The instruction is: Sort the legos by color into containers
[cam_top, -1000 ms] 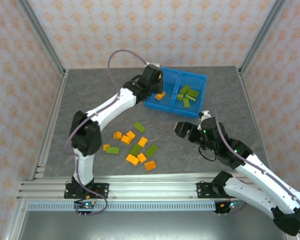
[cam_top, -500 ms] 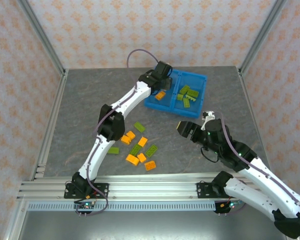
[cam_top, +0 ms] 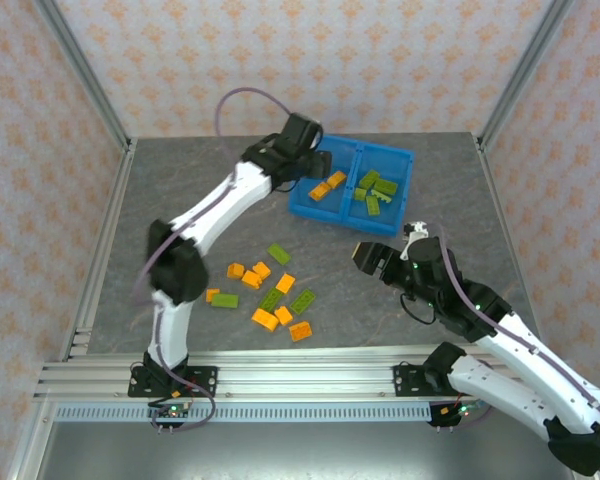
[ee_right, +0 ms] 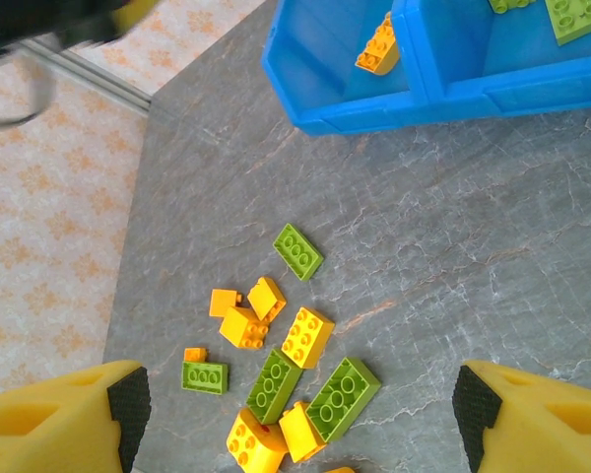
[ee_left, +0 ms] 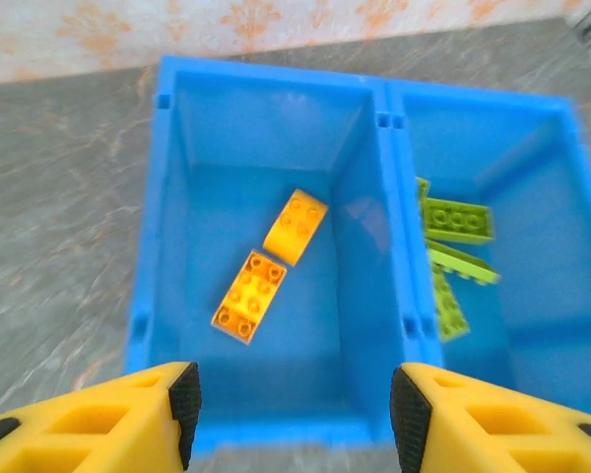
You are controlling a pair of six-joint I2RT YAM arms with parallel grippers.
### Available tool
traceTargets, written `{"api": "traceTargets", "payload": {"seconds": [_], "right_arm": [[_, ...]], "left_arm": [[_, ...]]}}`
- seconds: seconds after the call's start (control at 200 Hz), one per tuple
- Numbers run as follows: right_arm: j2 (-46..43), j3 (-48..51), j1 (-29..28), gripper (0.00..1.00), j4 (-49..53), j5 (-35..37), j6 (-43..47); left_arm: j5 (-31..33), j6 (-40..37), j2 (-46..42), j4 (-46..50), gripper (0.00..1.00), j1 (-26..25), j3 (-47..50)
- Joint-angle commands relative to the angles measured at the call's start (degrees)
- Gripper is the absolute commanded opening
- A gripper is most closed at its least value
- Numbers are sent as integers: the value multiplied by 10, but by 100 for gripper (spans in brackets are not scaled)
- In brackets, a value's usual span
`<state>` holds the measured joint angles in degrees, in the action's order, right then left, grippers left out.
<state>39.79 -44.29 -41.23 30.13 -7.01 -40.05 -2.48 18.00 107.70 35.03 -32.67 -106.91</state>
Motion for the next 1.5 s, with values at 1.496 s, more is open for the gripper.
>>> {"api": "traceTargets", "payload": {"seconds": [1.496], "right_arm": [[62,-27,-4,83,57,-28,78]], "left_arm": [[6,18,-94,-79,37,-127,496]]}}
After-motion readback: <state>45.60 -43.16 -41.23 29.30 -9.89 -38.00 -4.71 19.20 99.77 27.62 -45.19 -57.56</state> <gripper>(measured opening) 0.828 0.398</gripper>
